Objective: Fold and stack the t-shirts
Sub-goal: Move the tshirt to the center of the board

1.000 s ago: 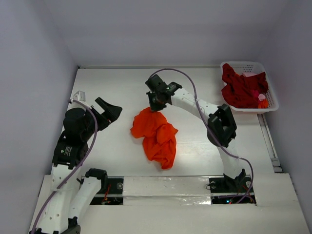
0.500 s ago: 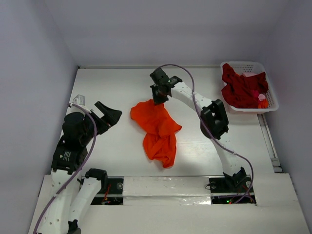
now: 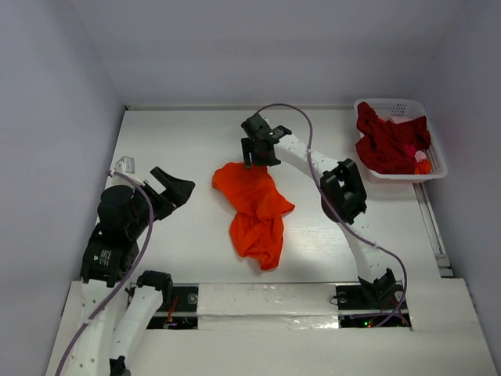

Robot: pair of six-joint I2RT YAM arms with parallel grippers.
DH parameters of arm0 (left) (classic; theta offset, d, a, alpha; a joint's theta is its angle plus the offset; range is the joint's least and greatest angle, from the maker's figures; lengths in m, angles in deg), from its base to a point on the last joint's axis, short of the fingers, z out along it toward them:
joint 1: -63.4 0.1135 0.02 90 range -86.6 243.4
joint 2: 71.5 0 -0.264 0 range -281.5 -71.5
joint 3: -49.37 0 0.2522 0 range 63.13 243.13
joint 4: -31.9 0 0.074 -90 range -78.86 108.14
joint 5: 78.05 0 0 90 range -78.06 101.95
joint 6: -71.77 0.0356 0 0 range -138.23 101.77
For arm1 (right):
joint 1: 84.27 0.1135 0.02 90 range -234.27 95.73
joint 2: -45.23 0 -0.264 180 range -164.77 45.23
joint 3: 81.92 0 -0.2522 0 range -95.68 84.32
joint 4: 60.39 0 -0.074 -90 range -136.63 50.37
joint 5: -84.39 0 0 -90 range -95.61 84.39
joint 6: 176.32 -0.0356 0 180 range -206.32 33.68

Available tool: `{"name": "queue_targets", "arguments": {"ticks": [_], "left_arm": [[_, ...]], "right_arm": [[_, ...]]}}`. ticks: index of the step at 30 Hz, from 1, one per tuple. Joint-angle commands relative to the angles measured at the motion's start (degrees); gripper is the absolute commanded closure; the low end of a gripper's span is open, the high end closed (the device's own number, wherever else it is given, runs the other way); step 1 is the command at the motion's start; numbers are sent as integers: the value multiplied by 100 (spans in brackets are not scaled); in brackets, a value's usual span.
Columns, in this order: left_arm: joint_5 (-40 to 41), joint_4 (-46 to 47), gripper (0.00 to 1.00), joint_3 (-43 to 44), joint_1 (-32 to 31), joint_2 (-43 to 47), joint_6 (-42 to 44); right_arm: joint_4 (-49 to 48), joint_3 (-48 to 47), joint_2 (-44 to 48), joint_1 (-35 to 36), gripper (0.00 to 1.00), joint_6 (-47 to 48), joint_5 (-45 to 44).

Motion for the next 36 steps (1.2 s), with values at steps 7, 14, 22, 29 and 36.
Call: {"name": "queue_targets", "arguments": {"ticks": [7, 14, 22, 29, 36], "left_arm": [[-28, 101, 1, -269, -24, 147, 85], [33, 49, 1, -148, -24, 147, 146], [-37, 5, 1, -15, -24, 85, 190], [-11, -197, 1, 160, -24, 129, 278], [60, -303, 1, 205, -24, 164, 357]], "right_arm": [[-364, 82, 1418, -14, 2, -33, -742], [-697, 2065, 2990, -14, 21, -832, -1004], [-1998, 4388, 4065, -67, 33, -2123, -330], [-3526, 5600, 4275, -146, 32, -3477, 881], [-4811, 7042, 5021, -216, 32, -4761, 972]]}}
